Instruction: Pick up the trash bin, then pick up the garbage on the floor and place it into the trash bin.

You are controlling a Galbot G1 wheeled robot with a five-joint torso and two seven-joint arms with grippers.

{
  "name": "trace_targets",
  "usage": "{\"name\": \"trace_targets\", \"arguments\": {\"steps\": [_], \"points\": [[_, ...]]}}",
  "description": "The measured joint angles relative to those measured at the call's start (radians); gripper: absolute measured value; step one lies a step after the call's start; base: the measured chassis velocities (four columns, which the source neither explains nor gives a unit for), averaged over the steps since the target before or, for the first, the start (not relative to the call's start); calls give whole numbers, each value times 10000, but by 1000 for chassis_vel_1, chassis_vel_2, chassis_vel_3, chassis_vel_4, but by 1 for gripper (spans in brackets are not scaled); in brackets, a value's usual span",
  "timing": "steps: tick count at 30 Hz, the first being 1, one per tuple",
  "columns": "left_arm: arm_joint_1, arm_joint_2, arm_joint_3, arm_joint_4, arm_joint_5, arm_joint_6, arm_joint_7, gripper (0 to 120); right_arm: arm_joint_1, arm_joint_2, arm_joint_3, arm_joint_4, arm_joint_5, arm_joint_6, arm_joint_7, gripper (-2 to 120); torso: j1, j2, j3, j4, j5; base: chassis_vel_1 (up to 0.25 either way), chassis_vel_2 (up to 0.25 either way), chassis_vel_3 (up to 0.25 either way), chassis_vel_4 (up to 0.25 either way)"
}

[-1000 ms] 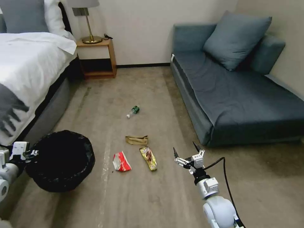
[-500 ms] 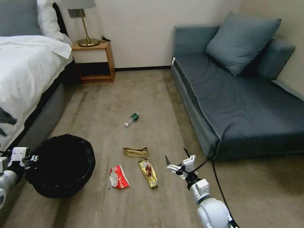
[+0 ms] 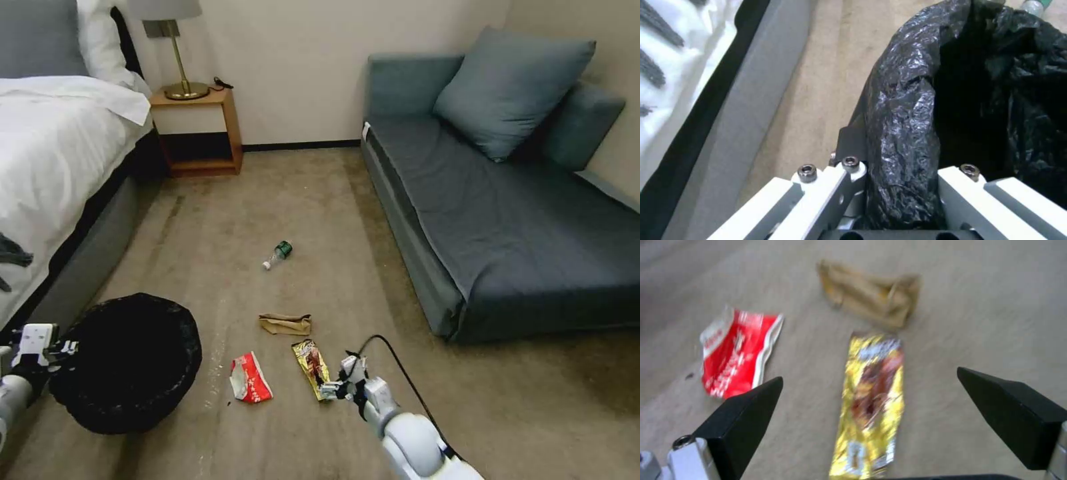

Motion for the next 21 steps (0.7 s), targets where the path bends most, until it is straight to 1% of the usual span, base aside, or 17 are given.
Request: {"name": "trace_targets", "arguments": {"steps": [1,3,5,6,9,11,14,17,19,20,21], "points": [[0,0,0,0,0,0,0,5,0,0,0,0,0,0,0,100,0,0,0,0,0,0,0,0,0],[62,-72,2,-46,38,1,1,5,560,187,-301,-760,515,-354,-75,100,0,0,0,0,-1,0,0,0,0],[97,-118,22,-80,64,2,0,5,928,454,-397,-1367,761,-492,-123,100,0,-1,0,-1,-1,0,0,0,0],[97,-118,22,-80,64,2,0,5,928,454,-397,-1367,761,-492,-123,100,0,-1,0,-1,-1,0,0,0,0],[110,-137,42,-144,75,33,1,5,1304,819,-404,-2151,805,-540,-145,100,0,0,0,-1,-1,0,0,0,0],[109,-137,44,-154,75,40,0,5,1354,884,-391,-2286,791,-542,-146,100,0,-1,0,-2,-1,0,0,0,0],[56,-123,64,-175,71,108,-4,5,1647,1407,-209,-3240,655,-604,-126,100,0,-1,0,-1,-2,0,0,0,0],[35,-113,77,-176,64,124,-11,5,1706,1550,-216,-3527,395,-598,-131,96,0,-1,1,-2,-1,0,0,0,0],[31,-111,85,-189,60,138,-19,5,1730,1624,-235,-3758,80,-573,-129,90,0,-1,0,-2,-2,0,0,0,0],[37,-113,85,-200,60,139,-20,5,1737,1636,-235,-3848,-1,-565,-129,85,0,-1,0,-2,-1,0,0,0,0],[37,-113,85,-200,60,139,-20,5,1737,1636,-235,-3848,-1,-565,-129,85,0,-1,0,-2,-1,0,0,0,0]]}}
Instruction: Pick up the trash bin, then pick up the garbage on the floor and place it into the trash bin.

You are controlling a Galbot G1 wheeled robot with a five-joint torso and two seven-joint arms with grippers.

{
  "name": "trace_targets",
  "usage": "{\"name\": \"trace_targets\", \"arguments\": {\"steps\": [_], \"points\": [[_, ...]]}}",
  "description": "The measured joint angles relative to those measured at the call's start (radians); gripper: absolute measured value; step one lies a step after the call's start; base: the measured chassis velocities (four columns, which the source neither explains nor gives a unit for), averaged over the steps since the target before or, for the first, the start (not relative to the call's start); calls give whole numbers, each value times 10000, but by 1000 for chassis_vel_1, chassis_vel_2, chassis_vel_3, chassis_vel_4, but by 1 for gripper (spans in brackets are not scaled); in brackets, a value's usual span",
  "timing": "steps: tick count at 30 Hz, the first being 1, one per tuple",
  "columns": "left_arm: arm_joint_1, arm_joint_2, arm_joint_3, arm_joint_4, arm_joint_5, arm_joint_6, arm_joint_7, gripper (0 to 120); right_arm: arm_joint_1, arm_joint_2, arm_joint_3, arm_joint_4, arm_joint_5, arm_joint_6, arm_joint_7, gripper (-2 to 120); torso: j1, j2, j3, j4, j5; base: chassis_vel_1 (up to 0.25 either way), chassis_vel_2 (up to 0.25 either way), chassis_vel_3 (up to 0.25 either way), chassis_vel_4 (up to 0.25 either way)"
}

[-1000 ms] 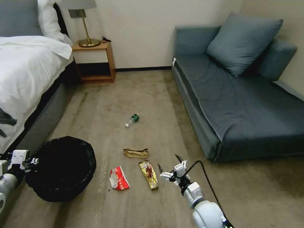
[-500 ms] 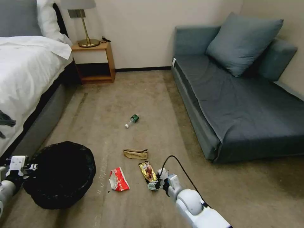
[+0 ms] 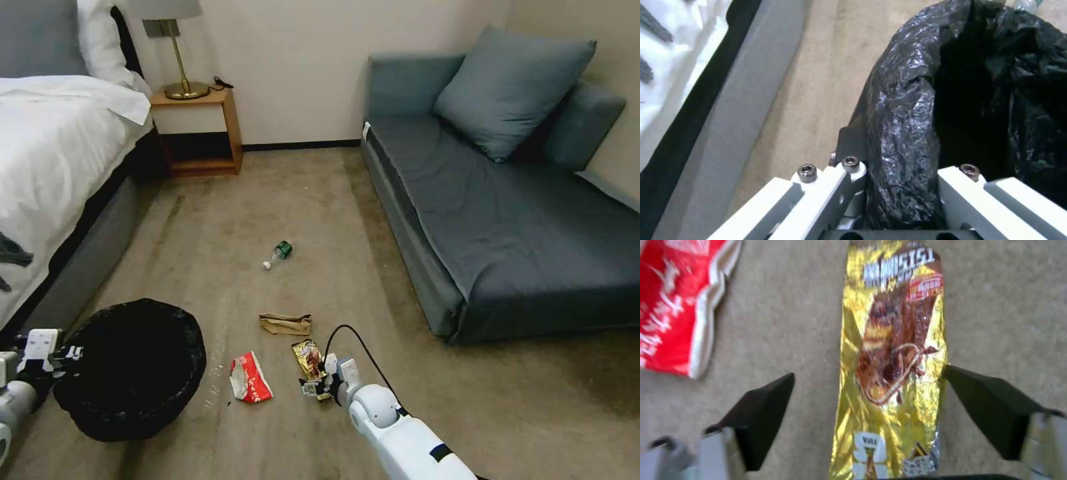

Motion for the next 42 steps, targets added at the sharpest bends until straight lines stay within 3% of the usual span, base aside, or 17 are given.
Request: {"name": "trace_targets", "arguments": {"steps": [8,14,23,25,29,30,32,36,40,42], "points": [[26,-27,8,-6,-6,1,-3,5,11,76,69,-255,-291,73,36,51,1,0,0,0,0,0,0,0,0],[-1,-29,50,-6,-8,0,-7,5,22,117,78,-339,-454,115,80,36,0,0,0,0,0,0,0,0,0],[3,-152,58,-41,0,0,-10,5,-177,-17,239,-18,-613,400,236,0,0,0,0,-1,0,0,0,0,0],[0,-197,47,-75,11,1,-13,5,-242,-55,314,237,-549,415,255,0,0,0,0,-1,0,0,0,0,0],[100,-500,-27,-328,41,1,-16,5,-671,-658,349,2627,250,384,388,0,0,0,0,0,0,0,0,0,0],[100,-500,-27,-328,41,1,-16,5,-671,-658,349,2627,250,384,388,0,0,0,0,0,0,0,0,0,0],[200,-688,-41,-482,67,1,-12,5,-738,-1150,-159,4593,1064,175,539,0,0,0,0,-2,0,0,0,0,0],[236,-780,-30,-564,92,2,-10,5,-486,-1324,-977,5956,1856,71,675,0,-1,0,0,-1,0,0,0,0,0],[271,-864,0,-662,117,19,-7,5,41,-1071,-1977,6547,2509,88,733,0,-1,0,0,-1,-1,0,0,0,0],[340,-897,4,-745,127,44,-1,5,933,-282,-3086,6374,3000,189,801,0,-1,1,0,2,-1,0,0,0,0]]}}
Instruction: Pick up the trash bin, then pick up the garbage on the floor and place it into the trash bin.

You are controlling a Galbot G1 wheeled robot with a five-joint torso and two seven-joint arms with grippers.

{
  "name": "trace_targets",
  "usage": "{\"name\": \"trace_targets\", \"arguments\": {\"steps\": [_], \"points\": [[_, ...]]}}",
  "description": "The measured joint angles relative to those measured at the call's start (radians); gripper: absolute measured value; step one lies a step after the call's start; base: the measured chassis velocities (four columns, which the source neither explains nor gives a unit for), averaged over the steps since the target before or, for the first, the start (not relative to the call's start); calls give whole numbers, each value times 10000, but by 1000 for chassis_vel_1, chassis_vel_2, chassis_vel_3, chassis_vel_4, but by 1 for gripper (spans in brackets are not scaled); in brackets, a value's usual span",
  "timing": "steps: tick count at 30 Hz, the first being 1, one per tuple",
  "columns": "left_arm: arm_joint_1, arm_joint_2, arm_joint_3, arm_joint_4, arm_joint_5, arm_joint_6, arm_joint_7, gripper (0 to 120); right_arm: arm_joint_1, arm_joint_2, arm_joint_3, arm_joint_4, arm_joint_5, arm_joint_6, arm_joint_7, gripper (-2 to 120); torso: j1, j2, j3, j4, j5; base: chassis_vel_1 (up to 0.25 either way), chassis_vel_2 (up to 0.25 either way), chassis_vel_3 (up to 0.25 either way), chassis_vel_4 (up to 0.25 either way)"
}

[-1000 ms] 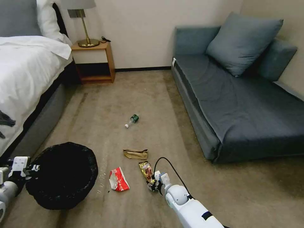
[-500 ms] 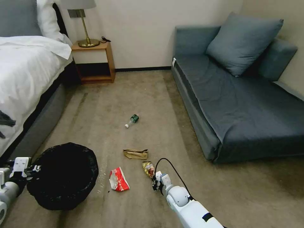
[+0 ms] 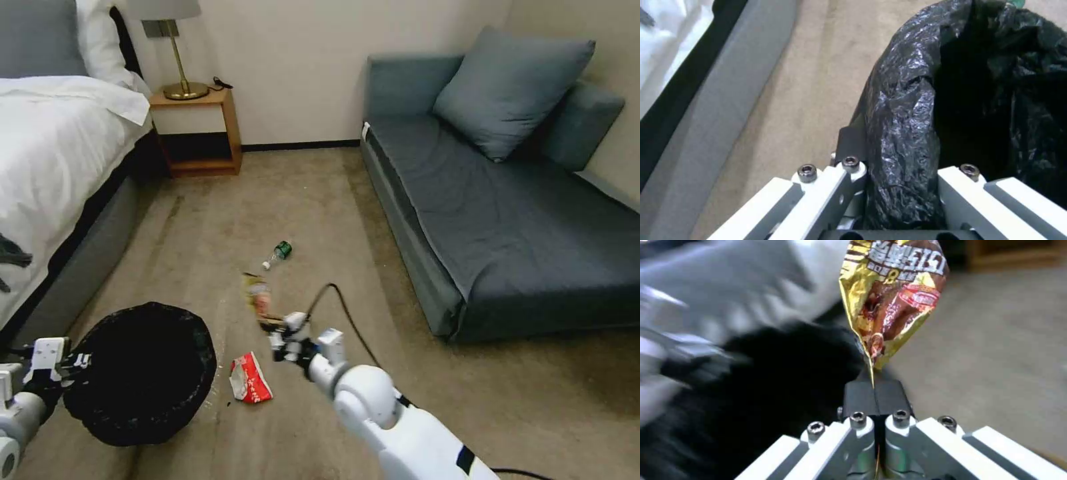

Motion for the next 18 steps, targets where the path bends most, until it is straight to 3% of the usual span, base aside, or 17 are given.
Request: {"name": "trace_targets", "arguments": {"steps": [9,14,18], "points": [[77,70,-112,-36,-43,32,30,5,1271,1829,-1459,-1939,-176,110,257,0,1,0,0,1,-1,0,0,0,0],[-12,75,-74,-74,-107,69,31,5,1028,1870,-1627,-2109,-459,-6,255,1,0,0,0,-3,-2,0,0,0,0],[-56,104,-29,-74,-144,86,32,5,793,1870,-1683,-2036,-615,-131,180,12,1,0,0,-2,-2,0,0,0,0]]}}
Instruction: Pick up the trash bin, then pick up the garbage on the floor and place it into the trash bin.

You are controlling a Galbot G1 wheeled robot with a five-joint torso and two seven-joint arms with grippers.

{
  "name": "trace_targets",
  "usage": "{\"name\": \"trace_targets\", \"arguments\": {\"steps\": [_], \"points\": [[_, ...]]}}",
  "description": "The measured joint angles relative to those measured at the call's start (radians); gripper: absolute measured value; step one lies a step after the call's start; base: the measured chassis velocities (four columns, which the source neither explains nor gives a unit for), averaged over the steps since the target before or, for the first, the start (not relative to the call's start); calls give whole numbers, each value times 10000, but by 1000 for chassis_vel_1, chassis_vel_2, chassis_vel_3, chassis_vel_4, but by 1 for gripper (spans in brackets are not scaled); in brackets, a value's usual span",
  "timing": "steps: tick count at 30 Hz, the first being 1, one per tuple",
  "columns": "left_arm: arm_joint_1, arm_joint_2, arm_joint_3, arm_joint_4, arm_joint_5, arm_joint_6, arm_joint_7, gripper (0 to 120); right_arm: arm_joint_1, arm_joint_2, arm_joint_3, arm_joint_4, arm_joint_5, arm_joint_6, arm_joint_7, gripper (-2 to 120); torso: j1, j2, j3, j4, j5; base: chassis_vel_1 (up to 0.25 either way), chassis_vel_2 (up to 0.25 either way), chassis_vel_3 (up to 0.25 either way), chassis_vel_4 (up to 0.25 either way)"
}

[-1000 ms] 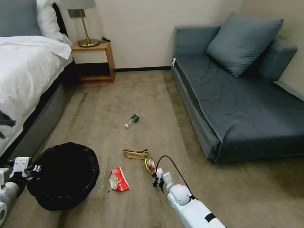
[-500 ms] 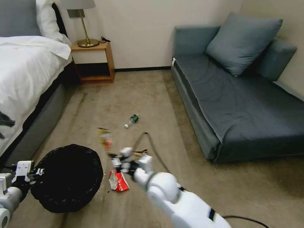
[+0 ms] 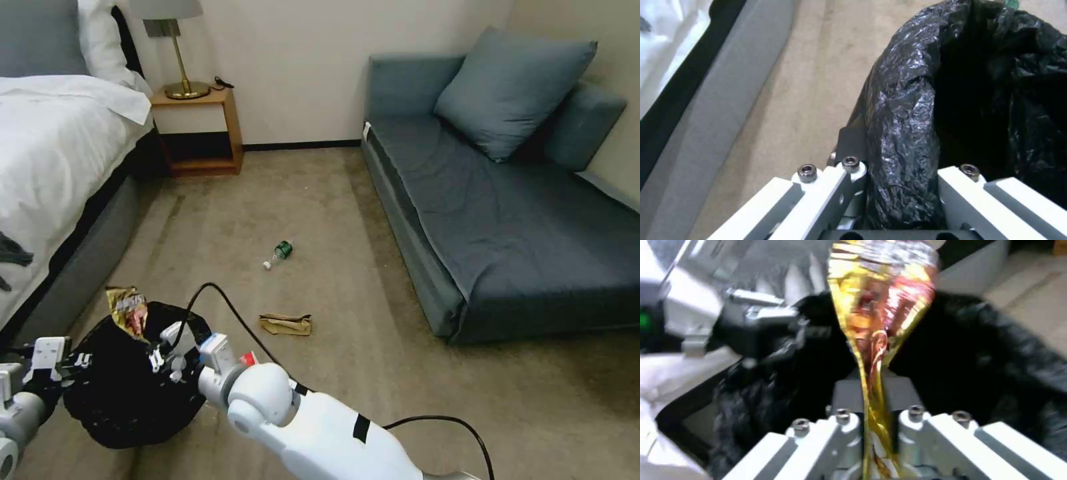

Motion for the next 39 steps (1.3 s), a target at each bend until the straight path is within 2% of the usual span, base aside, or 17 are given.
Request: {"name": "trace_targets", "arguments": {"steps": [2,3,5,6,9,10,13,15,16,19,23,24,27,32,39], "points": [[-57,33,35,0,-14,12,0,5,-88,1,-106,30,-174,-23,-44,22,0,0,0,0,1,0,0,0,0],[-57,33,35,0,-14,12,0,5,-88,1,-106,30,-174,-23,-44,22,0,0,0,0,1,0,0,0,0],[-89,39,52,-13,-32,31,-1,5,-153,1,-137,64,-276,-45,-52,33,0,0,0,0,1,0,0,0,0],[-89,39,52,-13,-32,31,-1,5,-153,1,-137,64,-276,-45,-52,33,0,0,0,0,1,0,0,0,0],[-98,27,46,-28,-161,60,-1,5,-172,2,-73,157,-373,-57,-52,47,0,0,0,0,3,0,0,0,0],[-98,27,46,-28,-161,60,-1,5,-172,2,-73,157,-373,-57,-52,47,0,0,0,0,3,0,0,0,0],[-111,-2,42,-11,-186,67,-1,5,-216,-130,56,332,-429,-84,-52,61,0,0,0,0,2,0,0,0,0],[-123,-2,45,5,-180,67,-3,5,-239,-170,90,374,-494,-74,-48,64,0,0,0,0,3,0,0,0,0],[-167,-1,56,47,-169,67,-8,5,-345,-293,233,492,-801,13,-40,73,0,0,0,2,4,0,0,0,0],[-209,10,57,91,-161,69,-14,5,-472,-465,444,646,-1045,198,-20,79,0,0,0,3,4,0,0,0,0],[-278,27,-29,213,-161,70,-14,5,-1079,-1335,1604,1280,-1641,1250,-16,96,0,0,0,-1,7,0,0,0,0],[-278,27,-29,213,-161,70,-14,5,-1079,-1335,1604,1280,-1641,1250,-16,96,0,0,0,-1,7,0,0,0,0],[-311,23,-93,366,-162,57,-15,5,-1766,-2260,2801,1757,-1944,2137,-139,100,0,0,0,-1,8,0,0,0,0],[-435,122,-99,612,-162,29,-14,5,-2589,-3054,3990,1885,-2377,2880,-361,100,0,0,-1,-1,6,0,0,0,0],[-612,267,-85,783,-191,25,-13,5,-3422,-3263,4630,1810,-2755,3430,-642,100,-1,0,-1,1,5,-40,30,25,-20]]}}
